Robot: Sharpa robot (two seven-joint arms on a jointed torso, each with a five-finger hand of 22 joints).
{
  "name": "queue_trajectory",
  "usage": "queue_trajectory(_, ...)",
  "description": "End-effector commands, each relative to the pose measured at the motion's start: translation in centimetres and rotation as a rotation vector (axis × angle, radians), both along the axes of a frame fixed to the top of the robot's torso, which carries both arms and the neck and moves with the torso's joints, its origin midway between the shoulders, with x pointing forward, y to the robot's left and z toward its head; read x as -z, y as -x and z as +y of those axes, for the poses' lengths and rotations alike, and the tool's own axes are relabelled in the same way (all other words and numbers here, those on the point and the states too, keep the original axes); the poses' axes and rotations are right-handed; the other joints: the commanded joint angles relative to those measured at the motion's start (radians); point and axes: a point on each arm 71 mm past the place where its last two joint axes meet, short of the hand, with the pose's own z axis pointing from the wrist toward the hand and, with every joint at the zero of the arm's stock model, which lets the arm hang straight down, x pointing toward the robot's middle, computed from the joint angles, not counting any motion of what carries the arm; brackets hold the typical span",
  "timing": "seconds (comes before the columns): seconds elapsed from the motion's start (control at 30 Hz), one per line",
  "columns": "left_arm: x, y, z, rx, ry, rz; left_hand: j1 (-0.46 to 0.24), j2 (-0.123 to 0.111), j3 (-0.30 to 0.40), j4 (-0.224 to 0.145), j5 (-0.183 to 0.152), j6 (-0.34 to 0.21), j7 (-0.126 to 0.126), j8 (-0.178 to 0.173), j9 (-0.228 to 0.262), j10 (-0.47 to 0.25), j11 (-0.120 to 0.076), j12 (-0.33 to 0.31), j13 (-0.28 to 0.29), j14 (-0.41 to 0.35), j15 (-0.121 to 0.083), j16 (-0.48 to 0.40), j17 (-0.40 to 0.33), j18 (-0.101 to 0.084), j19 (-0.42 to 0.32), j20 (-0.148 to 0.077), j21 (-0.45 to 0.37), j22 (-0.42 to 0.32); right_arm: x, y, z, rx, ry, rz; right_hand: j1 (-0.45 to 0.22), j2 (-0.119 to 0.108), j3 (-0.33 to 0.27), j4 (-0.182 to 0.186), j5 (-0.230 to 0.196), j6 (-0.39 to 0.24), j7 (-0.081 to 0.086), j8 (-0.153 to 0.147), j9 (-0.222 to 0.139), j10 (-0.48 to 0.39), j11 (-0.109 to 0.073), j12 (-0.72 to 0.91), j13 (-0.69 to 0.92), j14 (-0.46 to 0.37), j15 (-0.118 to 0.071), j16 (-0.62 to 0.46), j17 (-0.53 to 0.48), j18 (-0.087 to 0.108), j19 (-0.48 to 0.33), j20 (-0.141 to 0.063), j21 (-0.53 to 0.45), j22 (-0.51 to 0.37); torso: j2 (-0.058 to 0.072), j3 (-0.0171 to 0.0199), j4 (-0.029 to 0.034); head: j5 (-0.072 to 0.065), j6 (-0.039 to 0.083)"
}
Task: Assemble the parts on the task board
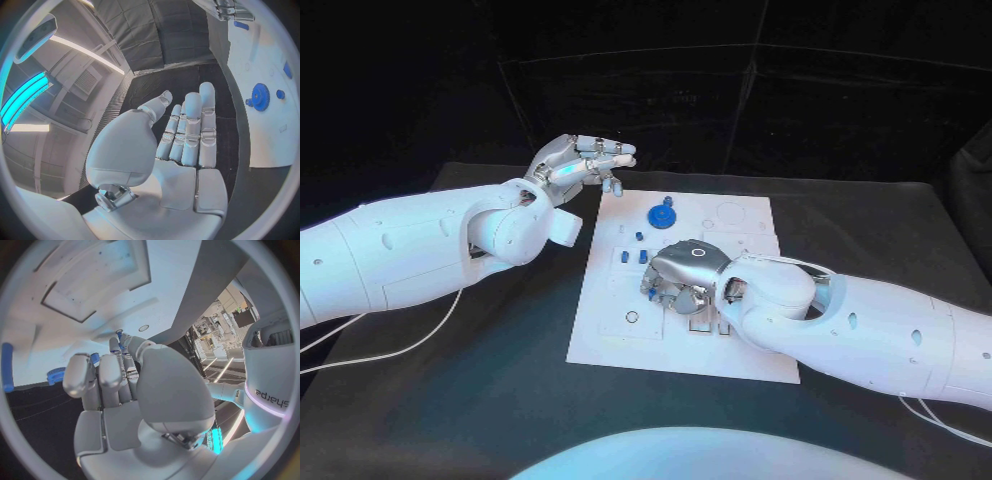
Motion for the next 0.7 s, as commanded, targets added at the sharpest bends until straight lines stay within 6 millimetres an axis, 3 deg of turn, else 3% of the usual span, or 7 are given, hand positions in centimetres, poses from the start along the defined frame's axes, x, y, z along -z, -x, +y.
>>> queue_trajectory(0.03,-0.1,-0.01,-0.02,0.005,0.007,-0.001,-0.002,0.007,-0.003,0.0,0.005,-0.006,0.002,0.005,-0.001,-0.006,0.002,0.004,0.001,-0.007,0.003,0.002,-0.001,0.013,0.002,0.006,-0.005,-0.001,-0.14,0.09,0.08,-0.004,-0.003,-0.013,-0.013,0.0,0.001,-0.006,0.007,0.003,0.003,0.0,0.001,0.002,0.005,-0.006,0.001,0.027,-0.001,0.005,0.0,-0.007,0.007,0.0,0.006,0.001,0.0,0.0,0.0001,0.001,-0.001)
queue_trajectory(0.5,-0.09,-0.04,0.02,0.006,0.007,0.0,-0.001,0.008,-0.006,-0.001,0.005,-0.007,0.002,0.005,-0.001,-0.008,0.002,0.005,0.001,-0.007,0.003,0.003,-0.002,0.014,0.003,0.007,-0.006,-0.002,-0.21,0.2,-0.21,0.001,0.001,-0.032,-0.017,-0.001,0.0,-0.008,0.008,0.004,0.002,0.001,0.002,0.003,0.005,-0.006,0.001,0.027,-0.001,0.007,0.0,-0.008,0.008,0.001,0.007,0.002,0.0,0.0017,-0.001,0.001,-0.001)
queue_trajectory(0.7,-0.08,-0.06,0.02,0.006,0.007,0.0,-0.001,0.008,-0.006,-0.001,0.005,-0.007,0.002,0.005,-0.001,-0.008,0.002,0.005,0.001,-0.007,0.003,0.003,-0.002,0.014,0.003,0.007,-0.006,-0.002,-0.23,0.24,-0.23,0.002,0.001,-0.034,-0.018,-0.003,-0.001,-0.008,0.009,0.004,0.002,0.001,0.002,0.003,0.005,-0.006,0.001,0.027,-0.001,0.007,0.0,-0.007,0.007,0.001,0.007,0.002,0.0,0.0006,-0.0005,-0.001,-0.001)
